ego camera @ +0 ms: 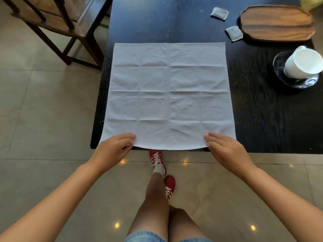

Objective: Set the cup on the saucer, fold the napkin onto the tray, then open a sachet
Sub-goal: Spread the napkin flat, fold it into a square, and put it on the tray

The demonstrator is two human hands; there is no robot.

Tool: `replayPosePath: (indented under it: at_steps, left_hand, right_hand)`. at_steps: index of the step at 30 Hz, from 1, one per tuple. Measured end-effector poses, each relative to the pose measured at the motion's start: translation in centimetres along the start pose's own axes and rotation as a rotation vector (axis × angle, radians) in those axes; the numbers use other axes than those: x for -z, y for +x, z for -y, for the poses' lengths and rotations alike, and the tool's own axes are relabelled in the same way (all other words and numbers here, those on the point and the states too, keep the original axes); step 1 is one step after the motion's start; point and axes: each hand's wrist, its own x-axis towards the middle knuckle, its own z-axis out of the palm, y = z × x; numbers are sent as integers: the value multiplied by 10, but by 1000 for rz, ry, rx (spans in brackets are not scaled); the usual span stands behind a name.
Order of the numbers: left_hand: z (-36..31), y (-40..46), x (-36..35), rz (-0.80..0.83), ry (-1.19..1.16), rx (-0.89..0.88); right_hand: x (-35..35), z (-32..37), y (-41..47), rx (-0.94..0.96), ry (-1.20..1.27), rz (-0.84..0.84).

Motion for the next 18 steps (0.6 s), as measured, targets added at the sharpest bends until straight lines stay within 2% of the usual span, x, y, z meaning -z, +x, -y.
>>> replayPosePath:
  at_steps: [4,7,9,11,14,18]
  left_hand:
    - [9,23,19,105,-82,121]
    - [13,45,35,203,-87,139]
    - [13,61,48,205,-97,128]
    - [15,79,62,137,-95,74]
    - [16,115,84,32,-67,-21]
    - [30,165,109,-21,-12,-60]
  right_hand:
    - [17,-6,14,-106,81,136]
    - [32,-15,31,-230,171,329]
    - [45,-25,45,-265,215,373]
    - [59,-35,64,-255,245,343]
    - [73,-56,99,-183,246,188]
    - [78,-89,152,-163,209,100]
